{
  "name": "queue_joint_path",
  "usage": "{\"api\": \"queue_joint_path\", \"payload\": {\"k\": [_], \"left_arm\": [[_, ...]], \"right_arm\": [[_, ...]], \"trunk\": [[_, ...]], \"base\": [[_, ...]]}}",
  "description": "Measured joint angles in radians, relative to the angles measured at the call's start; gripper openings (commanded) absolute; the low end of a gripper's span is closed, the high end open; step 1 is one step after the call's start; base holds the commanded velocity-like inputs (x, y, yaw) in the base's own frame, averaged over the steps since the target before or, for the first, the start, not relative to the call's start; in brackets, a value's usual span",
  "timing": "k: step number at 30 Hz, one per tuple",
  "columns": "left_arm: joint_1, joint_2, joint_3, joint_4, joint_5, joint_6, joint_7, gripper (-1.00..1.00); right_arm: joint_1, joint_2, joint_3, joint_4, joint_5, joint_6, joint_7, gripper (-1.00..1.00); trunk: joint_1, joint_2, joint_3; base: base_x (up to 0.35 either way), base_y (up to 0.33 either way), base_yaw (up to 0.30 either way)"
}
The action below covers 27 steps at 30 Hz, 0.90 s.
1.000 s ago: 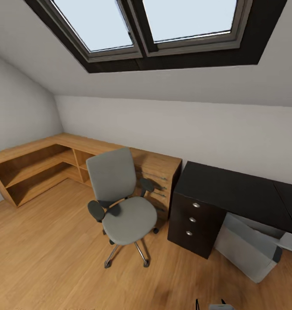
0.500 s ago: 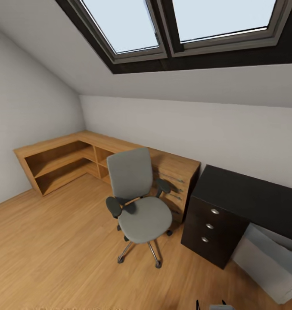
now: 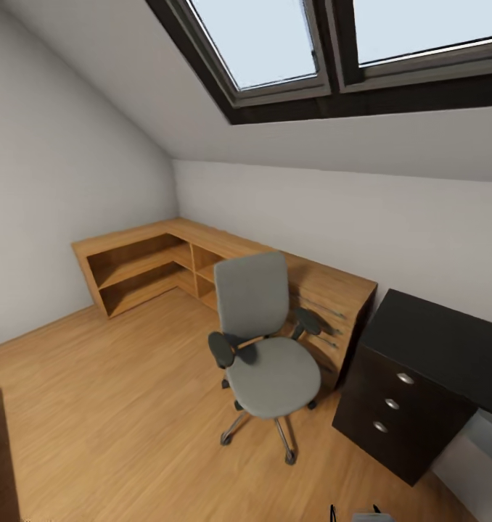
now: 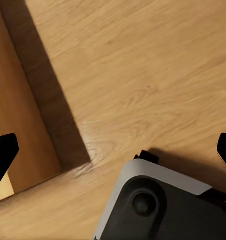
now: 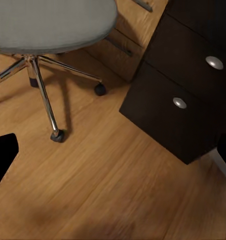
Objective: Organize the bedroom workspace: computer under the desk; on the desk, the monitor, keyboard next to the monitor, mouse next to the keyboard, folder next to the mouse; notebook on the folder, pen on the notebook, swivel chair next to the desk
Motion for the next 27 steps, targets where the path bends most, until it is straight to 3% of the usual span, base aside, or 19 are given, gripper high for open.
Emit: {"api": "queue_joint_path", "payload": {"k": [6,18,27], "left_arm": [[0.000,0.001,0.001,0.001,0.001,0.001,-0.017,1.00],[0.000,0.000,0.001,0.001,0.001,0.001,-0.020,1.00],[0.000,0.001,0.002,0.002,0.003,0.001,-0.020,1.00]], "right_arm": [[0.000,0.000,0.000,0.000,-0.001,0.000,0.000,1.00],[0.000,0.003,-0.005,-0.004,-0.003,-0.009,-0.003,1.00],[0.000,0.000,-0.012,-0.004,-0.002,-0.010,-0.003,1.00]], "trunk": [[0.000,0.000,0.000],[0.000,0.000,0.000],[0.000,0.000,0.000]], "base": [[0.254,0.041,0.280],[0.032,0.003,0.277],[0.001,0.000,0.095]]}}
